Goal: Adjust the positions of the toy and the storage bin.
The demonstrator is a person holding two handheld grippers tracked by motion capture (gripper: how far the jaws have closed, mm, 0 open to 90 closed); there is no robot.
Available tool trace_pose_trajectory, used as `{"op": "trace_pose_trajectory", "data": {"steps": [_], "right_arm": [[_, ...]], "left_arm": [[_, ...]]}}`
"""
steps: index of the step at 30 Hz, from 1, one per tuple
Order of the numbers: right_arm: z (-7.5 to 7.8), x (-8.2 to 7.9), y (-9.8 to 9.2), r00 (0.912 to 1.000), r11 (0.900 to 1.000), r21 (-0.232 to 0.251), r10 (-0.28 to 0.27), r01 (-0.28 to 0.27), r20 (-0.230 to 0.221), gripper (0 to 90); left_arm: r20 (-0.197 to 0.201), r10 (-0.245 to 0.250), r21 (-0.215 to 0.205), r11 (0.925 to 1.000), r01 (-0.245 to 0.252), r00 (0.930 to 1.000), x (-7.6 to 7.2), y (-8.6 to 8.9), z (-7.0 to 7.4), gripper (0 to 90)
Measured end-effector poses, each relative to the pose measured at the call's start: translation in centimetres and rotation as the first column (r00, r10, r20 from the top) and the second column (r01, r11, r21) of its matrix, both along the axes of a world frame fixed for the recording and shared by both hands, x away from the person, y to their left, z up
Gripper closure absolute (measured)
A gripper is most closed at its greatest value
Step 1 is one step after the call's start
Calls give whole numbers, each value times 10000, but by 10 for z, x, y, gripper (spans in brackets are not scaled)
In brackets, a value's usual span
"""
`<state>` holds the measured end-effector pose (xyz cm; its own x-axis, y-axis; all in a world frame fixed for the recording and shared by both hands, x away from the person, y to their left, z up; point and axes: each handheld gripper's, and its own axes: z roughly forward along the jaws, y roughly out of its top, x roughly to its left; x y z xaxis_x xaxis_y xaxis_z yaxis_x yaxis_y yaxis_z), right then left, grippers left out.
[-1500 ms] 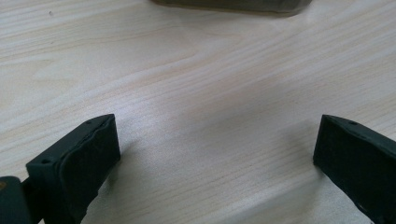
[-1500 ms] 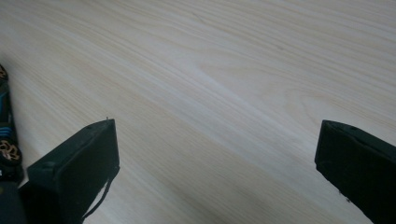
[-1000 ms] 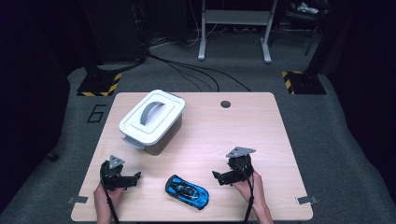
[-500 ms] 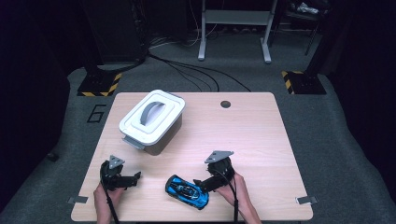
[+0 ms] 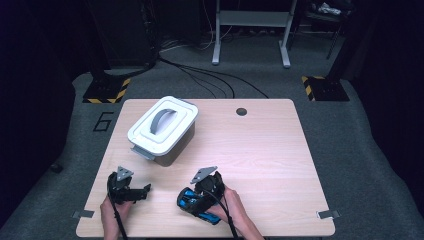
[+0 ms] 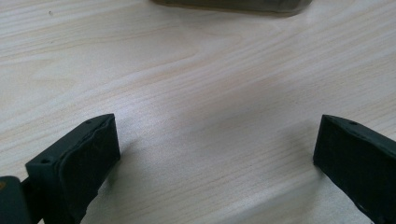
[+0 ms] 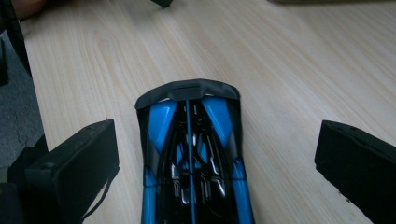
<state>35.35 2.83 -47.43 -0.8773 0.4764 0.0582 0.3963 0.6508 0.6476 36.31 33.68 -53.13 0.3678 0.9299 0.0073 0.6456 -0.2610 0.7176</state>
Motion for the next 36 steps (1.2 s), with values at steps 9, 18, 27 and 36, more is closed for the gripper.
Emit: {"op": "trace_pose_trajectory", "data": {"steps": [9,18,27,36], "right_arm": [[-10,0,29,9978,9950,-743,656,-662,-117,0],[-16,4,47,9962,9857,-1441,848,-870,-210,95],[-20,4,49,9981,9813,-1824,614,-608,-25,230],[-20,4,48,9987,9833,-1747,491,-501,-101,241]], "left_arm": [[-1,1,-1,10000,-1,10000,0,0,0,5],[42,81,-97,9999,-80,10000,0,-1,0,5],[5,29,-37,10000,-29,10000,0,0,0,5],[62,115,-136,9998,-115,9999,0,-1,-1,5]]}}
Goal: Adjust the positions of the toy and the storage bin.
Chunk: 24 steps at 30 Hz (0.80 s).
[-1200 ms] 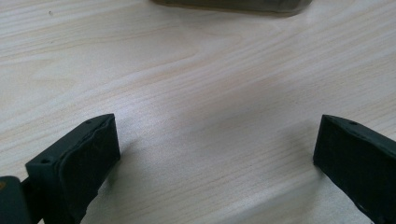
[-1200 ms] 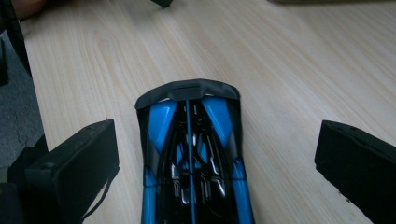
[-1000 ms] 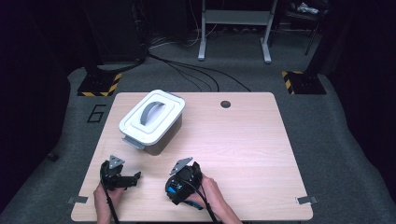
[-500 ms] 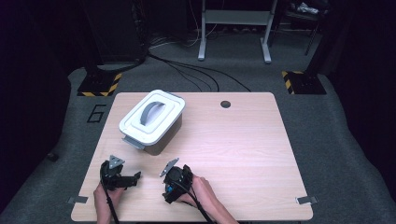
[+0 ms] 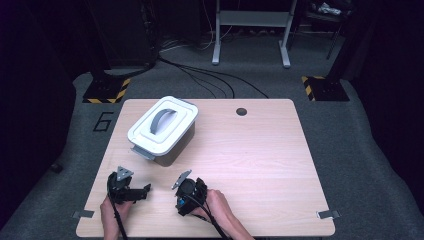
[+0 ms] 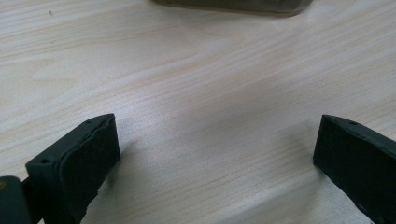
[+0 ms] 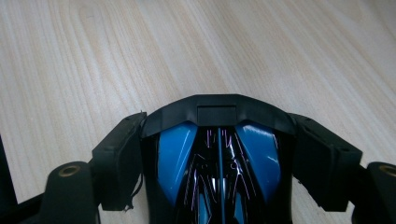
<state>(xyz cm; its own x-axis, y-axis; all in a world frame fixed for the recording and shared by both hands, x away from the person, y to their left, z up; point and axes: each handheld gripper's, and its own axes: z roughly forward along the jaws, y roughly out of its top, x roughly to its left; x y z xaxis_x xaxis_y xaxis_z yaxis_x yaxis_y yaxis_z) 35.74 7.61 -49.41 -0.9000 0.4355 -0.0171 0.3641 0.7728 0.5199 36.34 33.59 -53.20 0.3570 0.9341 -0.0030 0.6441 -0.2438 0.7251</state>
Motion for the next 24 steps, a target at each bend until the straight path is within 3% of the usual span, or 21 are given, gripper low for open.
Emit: {"op": "trace_pose_trajectory", "data": {"steps": [12,16,18,24], "right_arm": [[16,-3,-21,9996,9940,1063,-275,268,52,244],[26,-4,-33,9984,9871,1521,-526,491,188,244],[33,-5,-43,9967,9788,1928,-759,689,294,244],[46,-5,-61,9926,9655,2439,-1076,908,564,244]], "left_arm": [[-18,-28,30,10000,28,10000,0,0,0,5],[-20,-29,32,10000,30,10000,0,0,0,5],[-19,-29,34,10000,29,10000,0,0,0,5],[-5,-8,9,10000,8,10000,0,0,0,5]]}}
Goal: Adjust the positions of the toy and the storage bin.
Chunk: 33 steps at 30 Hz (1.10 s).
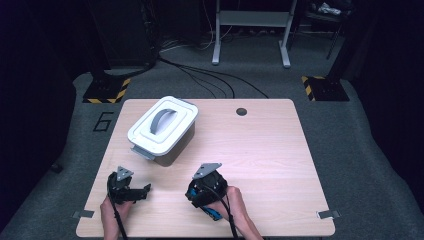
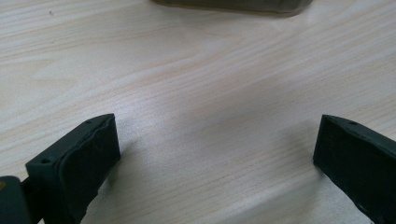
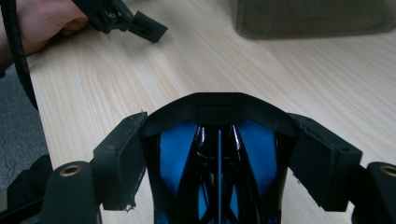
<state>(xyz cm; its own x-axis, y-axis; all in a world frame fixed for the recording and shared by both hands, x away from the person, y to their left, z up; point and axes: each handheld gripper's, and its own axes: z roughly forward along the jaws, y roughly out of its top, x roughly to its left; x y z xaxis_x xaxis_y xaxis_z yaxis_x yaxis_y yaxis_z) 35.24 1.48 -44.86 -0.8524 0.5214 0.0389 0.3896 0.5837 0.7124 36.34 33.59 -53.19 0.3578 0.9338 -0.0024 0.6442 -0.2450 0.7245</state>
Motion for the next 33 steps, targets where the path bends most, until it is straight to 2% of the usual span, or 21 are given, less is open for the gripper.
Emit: {"op": "trace_pose_trajectory", "data": {"steps": [5,12,17,25,33], "right_arm": [[8,0,-18,9993,9976,621,-329,319,154,244],[19,-1,-39,9975,9913,1168,-644,608,274,244],[25,-2,-54,9936,9871,1324,-977,895,568,244],[34,-2,-81,9834,9758,1561,-1660,1530,735,244],[39,-2,-107,9678,9616,1698,-2334,2155,937,243]], "left_arm": [[-15,-24,31,10000,24,10000,0,0,0,5],[-3,-3,5,10000,3,10000,0,0,0,5],[-9,-16,21,10000,16,10000,0,0,0,5],[2,6,-6,10000,-6,10000,0,0,0,5],[2,7,-6,10000,-7,10000,0,0,0,5]]}}
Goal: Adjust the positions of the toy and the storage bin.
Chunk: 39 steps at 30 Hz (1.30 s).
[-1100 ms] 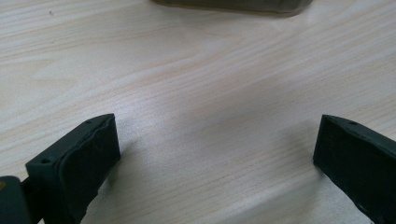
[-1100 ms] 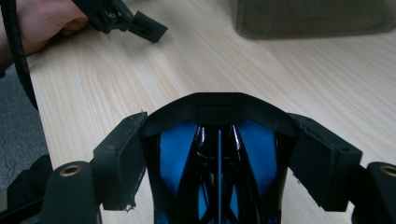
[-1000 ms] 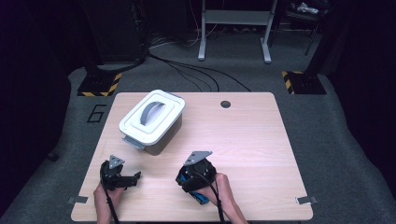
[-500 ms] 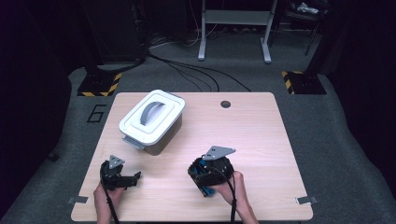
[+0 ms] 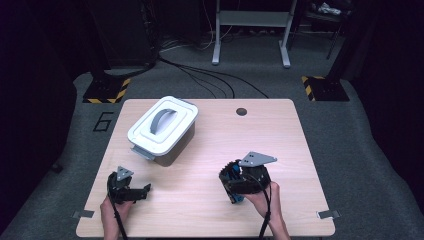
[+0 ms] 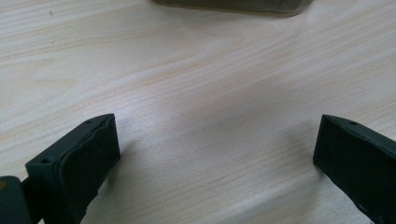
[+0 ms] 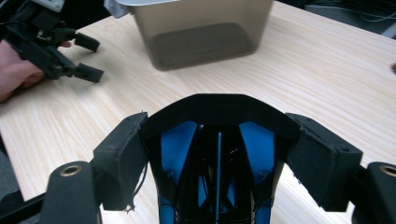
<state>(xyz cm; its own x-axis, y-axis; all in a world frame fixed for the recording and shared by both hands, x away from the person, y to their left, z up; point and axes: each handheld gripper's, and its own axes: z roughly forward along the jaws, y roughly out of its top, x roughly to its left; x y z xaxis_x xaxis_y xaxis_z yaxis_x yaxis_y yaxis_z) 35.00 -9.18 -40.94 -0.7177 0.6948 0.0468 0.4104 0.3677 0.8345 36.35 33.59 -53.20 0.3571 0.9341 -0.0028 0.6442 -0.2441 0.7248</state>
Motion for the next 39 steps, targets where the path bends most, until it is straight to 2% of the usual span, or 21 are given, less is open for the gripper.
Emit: {"op": "trace_pose_trajectory", "data": {"steps": [9,15,25,32,39], "right_arm": [[4,-1,-29,9965,9963,240,-825,822,116,243],[5,-1,-45,9915,9916,140,-1288,1286,162,243],[3,-4,-78,9736,9736,106,-2280,2279,80,243],[0,-5,-98,9577,9576,-166,-2877,2876,-46,243],[-3,-2,-109,9505,9482,-807,-3099,3072,-230,243]], "left_arm": [[-6,-2,4,10000,2,10000,0,0,0,5],[32,22,-21,10000,-22,10000,0,0,0,5],[-17,2,-3,10000,-2,10000,0,0,0,5],[28,16,-16,10000,-16,10000,0,0,0,5],[-18,3,1,10000,-3,10000,0,0,0,5]]}}
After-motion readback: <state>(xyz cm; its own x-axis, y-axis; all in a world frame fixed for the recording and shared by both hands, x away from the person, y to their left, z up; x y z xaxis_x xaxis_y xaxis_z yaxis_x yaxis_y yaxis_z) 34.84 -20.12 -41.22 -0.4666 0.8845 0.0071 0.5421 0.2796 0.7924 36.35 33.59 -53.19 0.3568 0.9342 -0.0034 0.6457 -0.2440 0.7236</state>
